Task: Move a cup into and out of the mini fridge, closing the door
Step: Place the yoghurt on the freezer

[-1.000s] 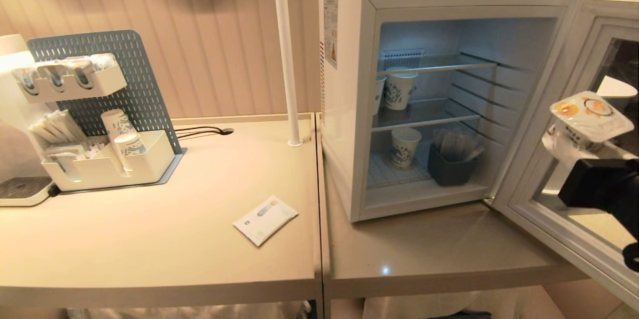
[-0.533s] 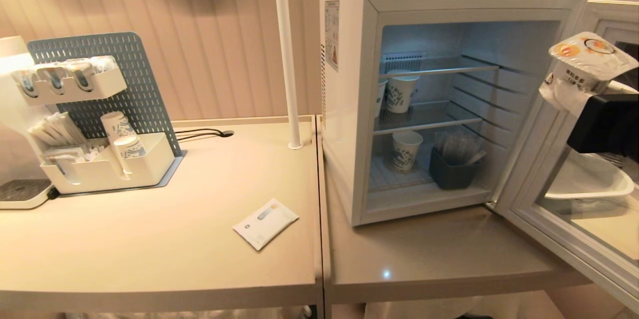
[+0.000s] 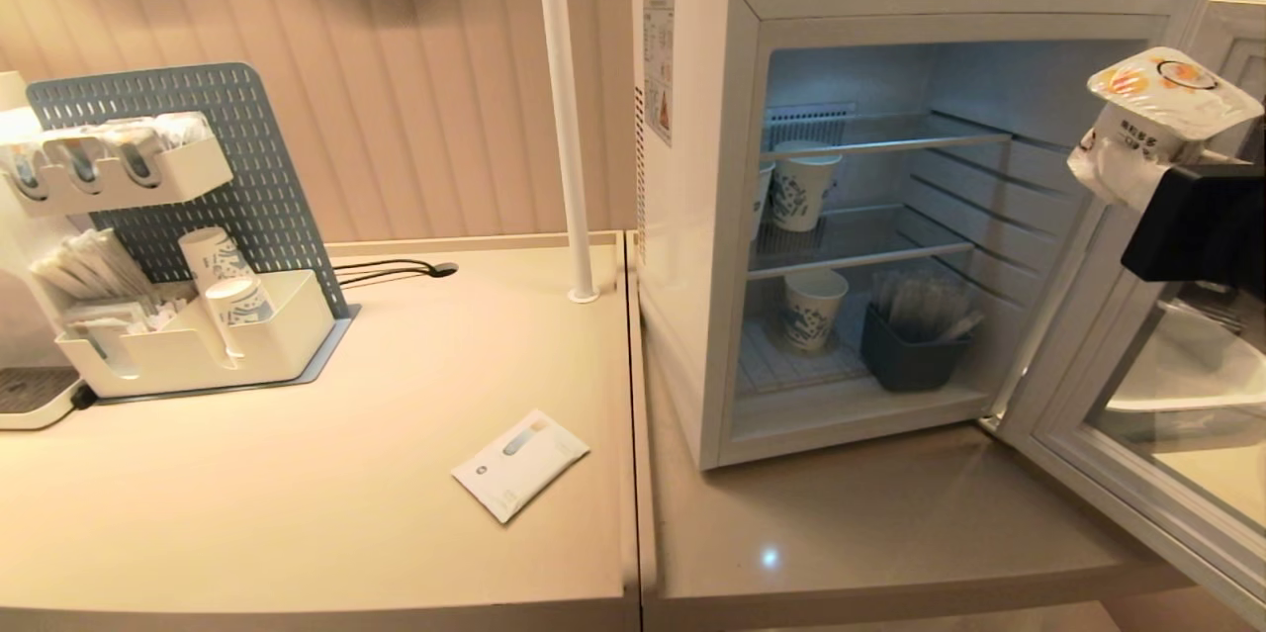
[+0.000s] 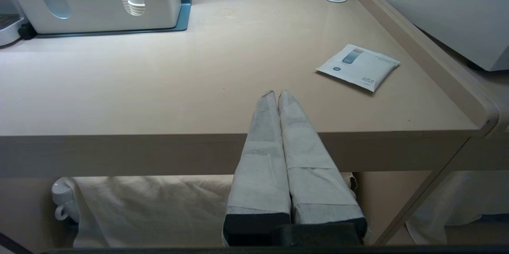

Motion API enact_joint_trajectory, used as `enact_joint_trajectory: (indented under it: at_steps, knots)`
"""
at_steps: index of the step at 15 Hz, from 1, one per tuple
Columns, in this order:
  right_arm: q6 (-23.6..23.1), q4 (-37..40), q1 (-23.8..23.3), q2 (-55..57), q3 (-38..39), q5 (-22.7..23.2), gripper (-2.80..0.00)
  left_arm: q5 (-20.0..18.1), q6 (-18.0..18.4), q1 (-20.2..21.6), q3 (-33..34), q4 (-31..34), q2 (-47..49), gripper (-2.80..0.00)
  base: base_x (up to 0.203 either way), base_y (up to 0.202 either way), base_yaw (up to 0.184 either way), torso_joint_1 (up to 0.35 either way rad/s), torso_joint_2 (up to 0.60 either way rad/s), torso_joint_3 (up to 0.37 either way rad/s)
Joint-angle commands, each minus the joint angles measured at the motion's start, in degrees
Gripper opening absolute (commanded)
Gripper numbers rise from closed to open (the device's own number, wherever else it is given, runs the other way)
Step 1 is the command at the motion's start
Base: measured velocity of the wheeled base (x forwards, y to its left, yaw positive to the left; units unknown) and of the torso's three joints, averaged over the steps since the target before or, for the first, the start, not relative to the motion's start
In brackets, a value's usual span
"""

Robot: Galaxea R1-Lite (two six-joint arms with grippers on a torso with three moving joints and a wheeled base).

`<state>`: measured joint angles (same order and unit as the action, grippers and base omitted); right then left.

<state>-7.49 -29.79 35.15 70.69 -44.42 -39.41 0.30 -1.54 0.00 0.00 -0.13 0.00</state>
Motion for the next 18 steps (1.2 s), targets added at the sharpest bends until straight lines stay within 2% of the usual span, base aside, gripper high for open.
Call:
enact_joint_trajectory:
  at_steps: [1, 3, 8, 12, 18]
  knots:
    - [0.2, -0.8, 0.1, 0.1, 0.0, 0.7, -2.80, 0.0, 0.0, 0.0, 0.0, 0.0, 0.1, -2.80, 0.000, 0.000, 0.000, 0.000, 0.00, 0.000]
    - [0.9, -2.7, 0.1, -0.3, 0.8, 2.4, -2.80, 0.0, 0.0, 0.0, 0.0, 0.0, 0.1, -2.80, 0.000, 0.000, 0.000, 0.000, 0.00, 0.000]
    - [1.0, -3.0, 0.0, 0.1, 1.6, 2.7, -2.80, 0.0, 0.0, 0.0, 0.0, 0.0, 0.0, -2.80, 0.000, 0.000, 0.000, 0.010, -0.01, 0.009]
    - [1.1, -3.1, 0.0, 0.0, 2.0, 2.6, -2.80, 0.0, 0.0, 0.0, 0.0, 0.0, 0.1, -2.80, 0.000, 0.000, 0.000, 0.203, -0.12, 0.083]
    - [0.9, -3.0, 0.0, 0.1, 1.4, 2.8, -2.80, 0.0, 0.0, 0.0, 0.0, 0.0, 0.0, -2.80, 0.000, 0.000, 0.000, 0.076, -0.05, 0.026]
